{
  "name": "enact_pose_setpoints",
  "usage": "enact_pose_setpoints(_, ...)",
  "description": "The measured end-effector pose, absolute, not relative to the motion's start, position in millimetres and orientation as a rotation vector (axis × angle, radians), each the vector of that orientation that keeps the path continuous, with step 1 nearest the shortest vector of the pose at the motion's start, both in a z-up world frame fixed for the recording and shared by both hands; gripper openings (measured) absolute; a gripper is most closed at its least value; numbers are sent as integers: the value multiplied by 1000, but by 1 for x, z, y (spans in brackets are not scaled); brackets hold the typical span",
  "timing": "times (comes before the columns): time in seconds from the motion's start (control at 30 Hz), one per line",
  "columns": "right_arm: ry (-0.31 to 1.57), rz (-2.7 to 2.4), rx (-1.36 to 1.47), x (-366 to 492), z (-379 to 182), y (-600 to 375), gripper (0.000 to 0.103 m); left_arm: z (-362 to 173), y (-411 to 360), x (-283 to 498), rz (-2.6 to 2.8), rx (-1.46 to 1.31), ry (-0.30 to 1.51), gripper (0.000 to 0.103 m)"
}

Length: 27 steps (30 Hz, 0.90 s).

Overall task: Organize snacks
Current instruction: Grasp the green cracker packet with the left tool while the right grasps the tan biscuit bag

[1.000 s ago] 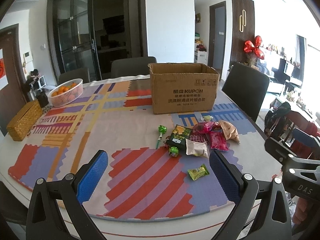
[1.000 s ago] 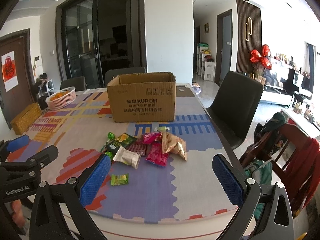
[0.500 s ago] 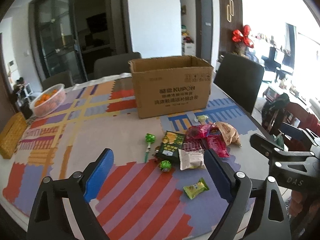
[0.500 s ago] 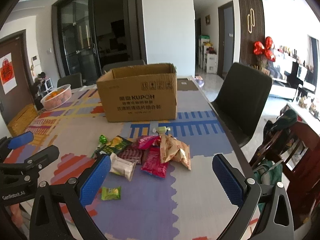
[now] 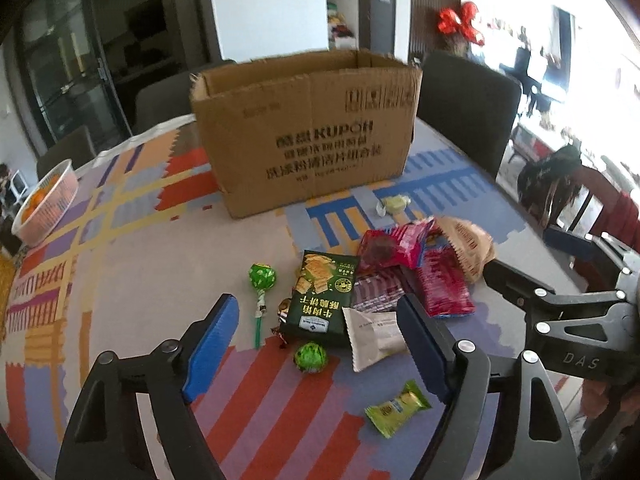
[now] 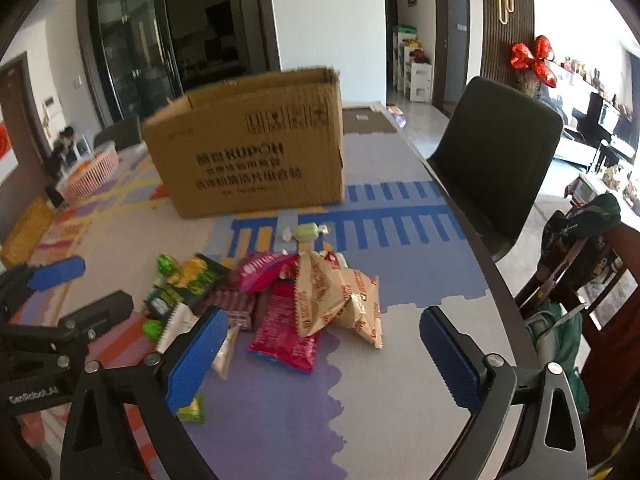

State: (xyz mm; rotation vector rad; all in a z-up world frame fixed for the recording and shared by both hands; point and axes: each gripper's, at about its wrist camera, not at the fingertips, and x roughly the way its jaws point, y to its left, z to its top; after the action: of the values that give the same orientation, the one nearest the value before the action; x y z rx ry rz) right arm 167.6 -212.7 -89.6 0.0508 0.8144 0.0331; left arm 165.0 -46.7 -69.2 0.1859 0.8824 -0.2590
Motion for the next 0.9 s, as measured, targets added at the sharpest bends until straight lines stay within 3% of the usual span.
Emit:
enact_pose_setpoints(0.67,995,27,25,224,-127,-207,80,-130,-63,232,-312,221,1079,65)
enact_pose_setpoints(0.83,1004,-2,-14,232,-132,-207,73,-137,-60,239,-319,192,1104,61)
enact_pose_setpoints(0.9,1011,-9,-19,234,-134,-207,70,-137,-61,241,-325,186,1106,55)
